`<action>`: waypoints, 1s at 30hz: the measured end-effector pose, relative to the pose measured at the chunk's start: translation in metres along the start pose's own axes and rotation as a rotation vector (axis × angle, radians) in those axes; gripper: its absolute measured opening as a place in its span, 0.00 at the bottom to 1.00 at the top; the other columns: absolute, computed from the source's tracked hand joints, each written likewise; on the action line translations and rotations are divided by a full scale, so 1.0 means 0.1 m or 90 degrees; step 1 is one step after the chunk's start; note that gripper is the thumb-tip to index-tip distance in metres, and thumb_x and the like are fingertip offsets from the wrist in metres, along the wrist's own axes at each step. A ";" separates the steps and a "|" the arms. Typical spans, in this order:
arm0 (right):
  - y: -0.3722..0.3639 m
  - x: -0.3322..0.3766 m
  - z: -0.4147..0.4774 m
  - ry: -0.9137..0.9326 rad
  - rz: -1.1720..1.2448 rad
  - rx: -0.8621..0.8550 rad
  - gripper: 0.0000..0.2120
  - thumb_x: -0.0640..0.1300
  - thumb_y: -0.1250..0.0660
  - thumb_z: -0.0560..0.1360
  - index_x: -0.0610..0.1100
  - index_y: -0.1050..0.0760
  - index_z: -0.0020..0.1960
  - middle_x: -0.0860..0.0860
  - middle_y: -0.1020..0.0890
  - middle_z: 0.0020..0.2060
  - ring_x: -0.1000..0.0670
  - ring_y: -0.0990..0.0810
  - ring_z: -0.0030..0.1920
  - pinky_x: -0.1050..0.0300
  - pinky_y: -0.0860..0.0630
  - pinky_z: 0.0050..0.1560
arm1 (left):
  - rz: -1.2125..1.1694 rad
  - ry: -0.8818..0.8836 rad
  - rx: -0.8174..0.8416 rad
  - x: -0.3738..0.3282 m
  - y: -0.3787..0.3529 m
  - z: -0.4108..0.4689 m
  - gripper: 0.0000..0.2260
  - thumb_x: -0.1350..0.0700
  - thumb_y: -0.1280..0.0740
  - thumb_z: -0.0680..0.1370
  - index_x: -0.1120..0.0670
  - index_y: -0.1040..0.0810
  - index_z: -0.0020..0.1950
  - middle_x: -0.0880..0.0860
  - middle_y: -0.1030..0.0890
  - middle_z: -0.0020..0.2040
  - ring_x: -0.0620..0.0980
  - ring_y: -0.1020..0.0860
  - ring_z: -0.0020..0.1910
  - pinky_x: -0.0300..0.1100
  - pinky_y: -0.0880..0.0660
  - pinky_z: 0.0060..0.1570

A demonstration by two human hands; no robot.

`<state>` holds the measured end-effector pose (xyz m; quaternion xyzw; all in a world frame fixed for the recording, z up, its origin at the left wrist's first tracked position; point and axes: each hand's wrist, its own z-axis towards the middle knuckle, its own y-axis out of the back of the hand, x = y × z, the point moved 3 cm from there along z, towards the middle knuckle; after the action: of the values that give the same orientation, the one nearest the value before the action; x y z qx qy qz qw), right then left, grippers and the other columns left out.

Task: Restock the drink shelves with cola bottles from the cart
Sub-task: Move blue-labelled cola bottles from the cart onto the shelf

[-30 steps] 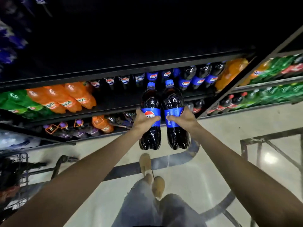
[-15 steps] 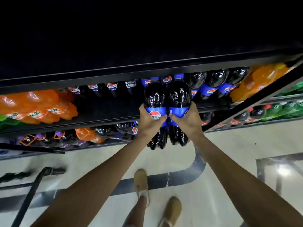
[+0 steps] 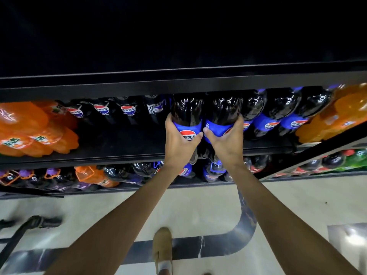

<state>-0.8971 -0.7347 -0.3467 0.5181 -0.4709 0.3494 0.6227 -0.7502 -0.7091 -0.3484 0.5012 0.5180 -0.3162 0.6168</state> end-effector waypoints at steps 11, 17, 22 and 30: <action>-0.25 -0.13 0.13 0.063 0.030 -0.006 0.42 0.40 0.21 0.65 0.39 0.40 0.72 0.48 0.29 0.66 0.58 0.31 0.66 0.69 0.38 0.68 | -0.070 -0.049 -0.041 0.18 -0.03 0.23 0.43 0.57 0.22 0.68 0.53 0.45 0.75 0.50 0.33 0.70 0.40 0.33 0.67 0.29 0.36 0.66; -0.38 -0.30 0.17 0.086 0.032 -0.027 0.43 0.41 0.21 0.65 0.39 0.41 0.73 0.54 0.32 0.63 0.78 0.38 0.58 0.80 0.43 0.61 | -0.073 -0.062 -0.043 0.34 -0.04 0.33 0.44 0.56 0.22 0.68 0.51 0.46 0.75 0.51 0.34 0.72 0.45 0.33 0.70 0.40 0.35 0.69; -0.45 -0.41 0.20 0.090 0.026 -0.053 0.43 0.41 0.21 0.66 0.38 0.41 0.73 0.54 0.33 0.63 0.72 0.36 0.60 0.80 0.43 0.62 | -0.073 -0.091 -0.033 0.46 -0.07 0.43 0.42 0.58 0.22 0.68 0.46 0.46 0.72 0.50 0.35 0.71 0.43 0.34 0.70 0.38 0.35 0.70; -0.52 -0.54 0.29 0.113 0.026 -0.080 0.46 0.40 0.22 0.67 0.35 0.46 0.74 0.51 0.37 0.66 0.68 0.39 0.63 0.80 0.46 0.63 | -0.089 -0.104 -0.022 0.65 -0.21 0.52 0.42 0.60 0.24 0.70 0.48 0.48 0.73 0.46 0.36 0.69 0.32 0.35 0.67 0.26 0.38 0.65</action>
<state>-0.8724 -0.7711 -0.4136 0.4353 -0.4452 0.3760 0.6862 -0.7353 -0.7556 -0.4189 0.4256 0.5050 -0.3890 0.6423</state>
